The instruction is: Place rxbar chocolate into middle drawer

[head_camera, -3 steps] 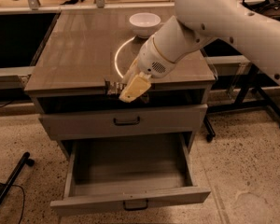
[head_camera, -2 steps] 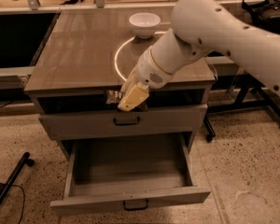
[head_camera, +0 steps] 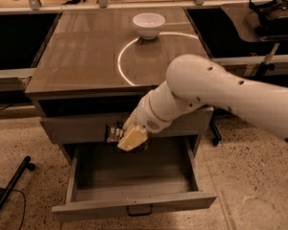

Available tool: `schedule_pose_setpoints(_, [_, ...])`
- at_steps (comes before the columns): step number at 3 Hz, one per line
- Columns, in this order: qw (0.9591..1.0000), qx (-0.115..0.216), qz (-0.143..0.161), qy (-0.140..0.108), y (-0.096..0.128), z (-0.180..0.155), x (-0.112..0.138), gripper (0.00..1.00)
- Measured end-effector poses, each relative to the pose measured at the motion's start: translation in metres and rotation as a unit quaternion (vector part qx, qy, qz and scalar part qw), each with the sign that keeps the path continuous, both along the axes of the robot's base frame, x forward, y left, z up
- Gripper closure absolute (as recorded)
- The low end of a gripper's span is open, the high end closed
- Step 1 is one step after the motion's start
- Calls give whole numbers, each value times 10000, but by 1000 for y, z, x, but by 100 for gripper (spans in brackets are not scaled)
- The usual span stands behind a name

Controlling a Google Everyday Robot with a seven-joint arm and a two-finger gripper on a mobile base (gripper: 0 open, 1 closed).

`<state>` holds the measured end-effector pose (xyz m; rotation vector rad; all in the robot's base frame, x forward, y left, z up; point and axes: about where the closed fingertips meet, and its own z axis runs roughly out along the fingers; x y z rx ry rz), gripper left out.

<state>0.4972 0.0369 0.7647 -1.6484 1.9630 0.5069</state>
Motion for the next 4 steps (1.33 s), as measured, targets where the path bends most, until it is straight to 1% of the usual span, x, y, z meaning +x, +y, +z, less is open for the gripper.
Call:
schedule_pose_setpoints(1, [9993, -72, -183, 309, 10, -58, -22, 100])
schedule_pose_setpoints(2, [9993, -72, -183, 309, 10, -58, -22, 100])
schedule_pose_setpoints(3, [9985, -203, -190, 472, 9, -95, -18, 100])
schedule_pose_setpoints(4, [9972, -157, -319, 664, 3, -144, -14, 100])
